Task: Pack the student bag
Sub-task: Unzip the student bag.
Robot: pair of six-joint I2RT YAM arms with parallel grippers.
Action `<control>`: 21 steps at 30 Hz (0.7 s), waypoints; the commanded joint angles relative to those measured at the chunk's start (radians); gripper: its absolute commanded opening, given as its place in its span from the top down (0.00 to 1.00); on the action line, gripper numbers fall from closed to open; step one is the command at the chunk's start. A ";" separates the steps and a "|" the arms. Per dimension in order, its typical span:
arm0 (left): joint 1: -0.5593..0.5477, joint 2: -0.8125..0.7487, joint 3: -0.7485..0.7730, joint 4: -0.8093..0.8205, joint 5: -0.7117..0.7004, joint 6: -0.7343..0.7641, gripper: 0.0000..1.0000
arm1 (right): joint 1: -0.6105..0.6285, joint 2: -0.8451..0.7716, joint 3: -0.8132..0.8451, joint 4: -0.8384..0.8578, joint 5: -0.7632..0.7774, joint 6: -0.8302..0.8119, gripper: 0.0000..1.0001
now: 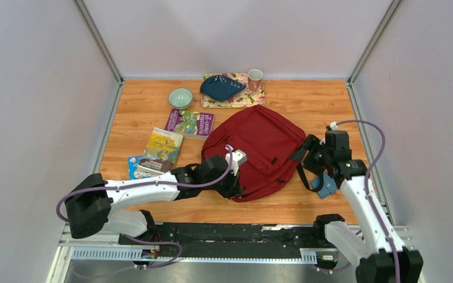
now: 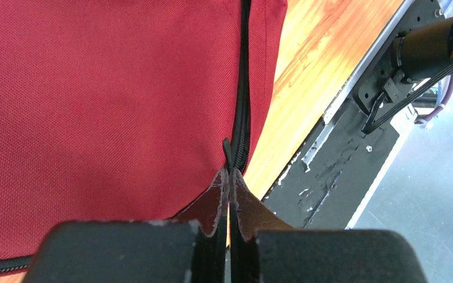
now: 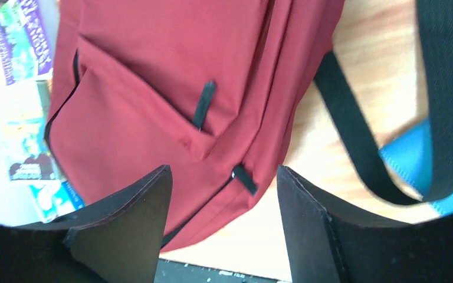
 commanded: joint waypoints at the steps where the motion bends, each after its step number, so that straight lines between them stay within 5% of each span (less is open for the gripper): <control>1: -0.005 0.014 0.046 0.049 -0.008 -0.023 1.00 | 0.011 -0.195 -0.136 -0.042 -0.140 0.161 0.31; 12: -0.027 -0.170 -0.245 0.112 -0.316 -0.367 1.00 | 0.250 -0.356 -0.349 0.085 -0.219 0.453 0.31; 21: -0.039 -0.161 -0.334 0.294 -0.349 -0.445 1.00 | 0.403 -0.362 -0.423 0.167 -0.156 0.662 0.30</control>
